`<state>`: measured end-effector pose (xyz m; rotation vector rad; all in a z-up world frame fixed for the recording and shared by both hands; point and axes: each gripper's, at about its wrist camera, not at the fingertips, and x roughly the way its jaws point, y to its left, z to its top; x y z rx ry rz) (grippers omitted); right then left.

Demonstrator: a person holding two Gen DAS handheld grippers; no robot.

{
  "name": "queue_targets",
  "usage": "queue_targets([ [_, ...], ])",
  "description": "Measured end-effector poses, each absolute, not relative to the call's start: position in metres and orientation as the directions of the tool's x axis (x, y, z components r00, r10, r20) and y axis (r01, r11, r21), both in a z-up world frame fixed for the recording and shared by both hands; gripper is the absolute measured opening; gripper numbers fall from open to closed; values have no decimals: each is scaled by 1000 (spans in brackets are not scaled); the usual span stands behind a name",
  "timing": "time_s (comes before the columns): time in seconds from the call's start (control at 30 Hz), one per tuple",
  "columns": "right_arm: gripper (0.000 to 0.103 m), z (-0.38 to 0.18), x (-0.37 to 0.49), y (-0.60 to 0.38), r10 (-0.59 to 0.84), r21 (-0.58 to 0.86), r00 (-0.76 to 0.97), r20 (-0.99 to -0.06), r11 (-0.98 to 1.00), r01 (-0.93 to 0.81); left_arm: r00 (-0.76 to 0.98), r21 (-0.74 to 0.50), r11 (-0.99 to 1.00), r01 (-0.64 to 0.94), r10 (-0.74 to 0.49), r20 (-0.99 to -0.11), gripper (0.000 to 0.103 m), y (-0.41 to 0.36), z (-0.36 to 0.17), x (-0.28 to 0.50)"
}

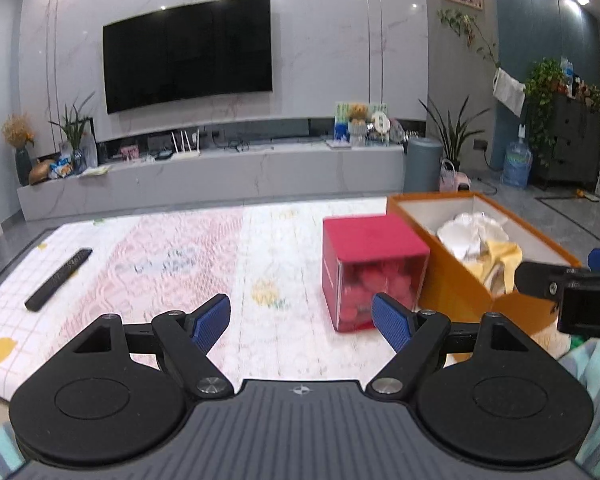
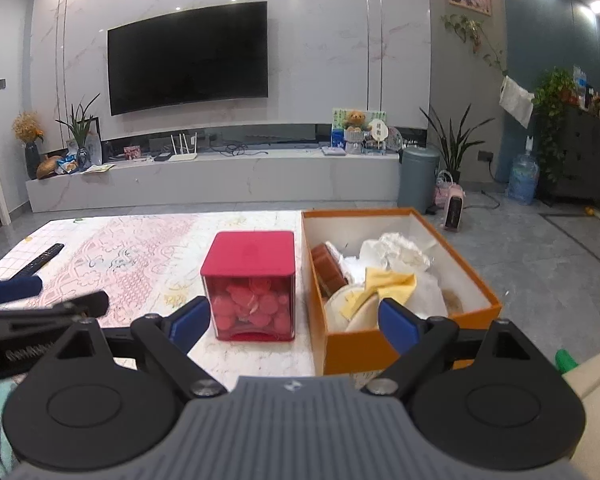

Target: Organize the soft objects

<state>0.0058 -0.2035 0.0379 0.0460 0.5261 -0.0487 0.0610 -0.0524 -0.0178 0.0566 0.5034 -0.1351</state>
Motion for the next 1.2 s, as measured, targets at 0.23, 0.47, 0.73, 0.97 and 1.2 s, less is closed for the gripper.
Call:
queue_targets([
  [0.23,90,29,4,-200,-32,33,854,-519,998,57,862,30,988,151,-116,-494,94,-52,-30,52],
  [0.47,91,27,5,-200,-34,29,855,-518,998,57,860,32,987,158,-121,-496,94,-56,-30,50],
  [0.73,91,25,3,-202,-40,31,857,-514,997,66,859,33,986,164,-126,-496,94,-59,-29,49],
  [0.97,91,25,2,-202,-41,32,859,-511,997,67,860,35,986,164,-125,-495,94,-59,-28,50],
  [1.2,91,25,1,-203,-41,33,859,-510,997,67,860,38,986,165,-125,-495,94,-59,-27,49],
])
